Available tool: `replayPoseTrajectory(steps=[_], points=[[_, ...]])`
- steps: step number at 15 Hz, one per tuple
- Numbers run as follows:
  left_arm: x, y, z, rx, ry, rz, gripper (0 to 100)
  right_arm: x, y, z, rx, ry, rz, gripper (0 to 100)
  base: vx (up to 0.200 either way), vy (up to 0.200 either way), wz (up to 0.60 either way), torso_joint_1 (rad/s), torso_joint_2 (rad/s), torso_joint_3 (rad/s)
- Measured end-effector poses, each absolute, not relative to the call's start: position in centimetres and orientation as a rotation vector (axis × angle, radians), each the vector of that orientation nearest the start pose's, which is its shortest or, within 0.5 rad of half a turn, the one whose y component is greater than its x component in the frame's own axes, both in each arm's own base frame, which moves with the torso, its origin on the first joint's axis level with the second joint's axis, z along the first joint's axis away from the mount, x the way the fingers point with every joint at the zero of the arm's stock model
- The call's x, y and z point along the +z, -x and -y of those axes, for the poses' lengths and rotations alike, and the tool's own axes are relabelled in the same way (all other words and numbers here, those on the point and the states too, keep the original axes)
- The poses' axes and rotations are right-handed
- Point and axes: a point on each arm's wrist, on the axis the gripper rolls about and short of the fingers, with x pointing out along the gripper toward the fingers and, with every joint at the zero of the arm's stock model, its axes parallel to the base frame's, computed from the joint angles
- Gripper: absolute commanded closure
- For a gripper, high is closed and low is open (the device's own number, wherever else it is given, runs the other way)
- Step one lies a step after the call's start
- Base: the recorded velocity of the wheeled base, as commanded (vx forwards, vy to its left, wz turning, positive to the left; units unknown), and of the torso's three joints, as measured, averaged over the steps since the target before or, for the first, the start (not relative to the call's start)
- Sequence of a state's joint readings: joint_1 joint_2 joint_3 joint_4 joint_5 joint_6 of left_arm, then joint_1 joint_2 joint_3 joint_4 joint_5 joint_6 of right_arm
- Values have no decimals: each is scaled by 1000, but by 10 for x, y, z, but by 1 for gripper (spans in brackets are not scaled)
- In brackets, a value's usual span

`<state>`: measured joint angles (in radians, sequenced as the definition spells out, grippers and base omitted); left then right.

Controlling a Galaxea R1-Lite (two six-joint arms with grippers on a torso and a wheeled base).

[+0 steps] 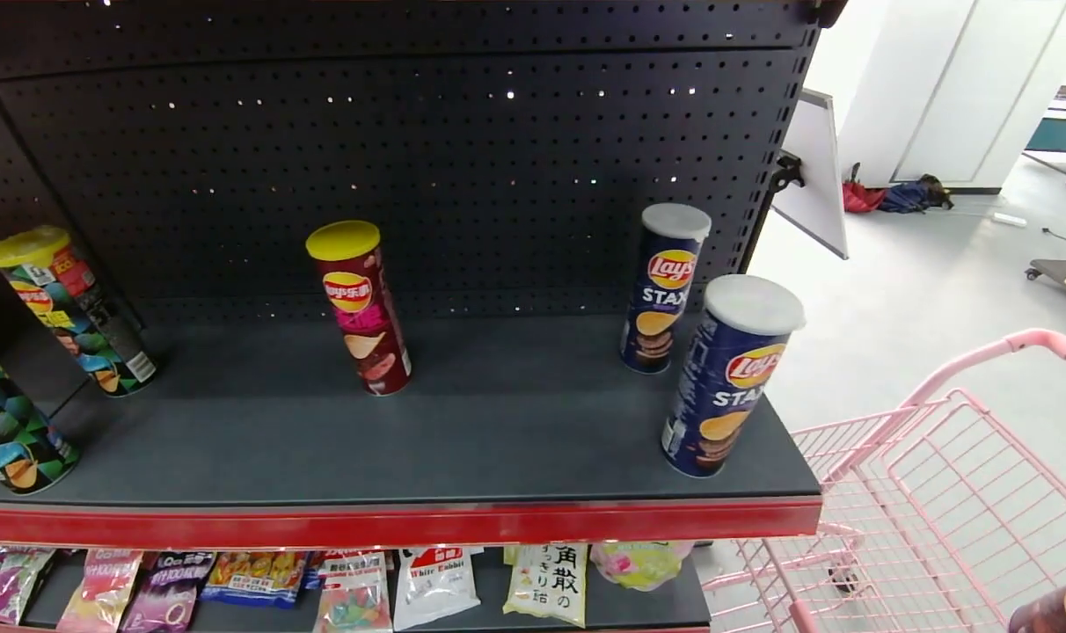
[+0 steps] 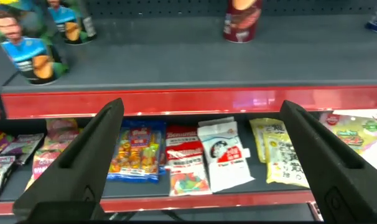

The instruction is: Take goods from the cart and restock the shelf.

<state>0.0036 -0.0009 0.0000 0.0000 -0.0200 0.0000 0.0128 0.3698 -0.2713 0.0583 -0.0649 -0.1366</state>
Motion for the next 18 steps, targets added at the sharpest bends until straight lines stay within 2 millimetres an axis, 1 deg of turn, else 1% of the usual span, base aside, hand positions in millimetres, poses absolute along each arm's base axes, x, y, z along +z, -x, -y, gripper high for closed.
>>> replayPoseTrajectory(steps=[10, 13, 18], points=[[75, 23, 1, -15, 0, 1, 0, 143, 3, 1, -33, 136, -137, 100, 0, 200, 0, -1, 3, 2], [75, 23, 1, -15, 0, 0, 0, 138, 6, 0, 17, 134, -127, 100, 0, 200, 0, 4, -2, 2], [75, 23, 1, -15, 0, 1, 0, 133, 9, -1, 67, 133, -114, 100, 0, 0, 0, 0, 0, 0]])
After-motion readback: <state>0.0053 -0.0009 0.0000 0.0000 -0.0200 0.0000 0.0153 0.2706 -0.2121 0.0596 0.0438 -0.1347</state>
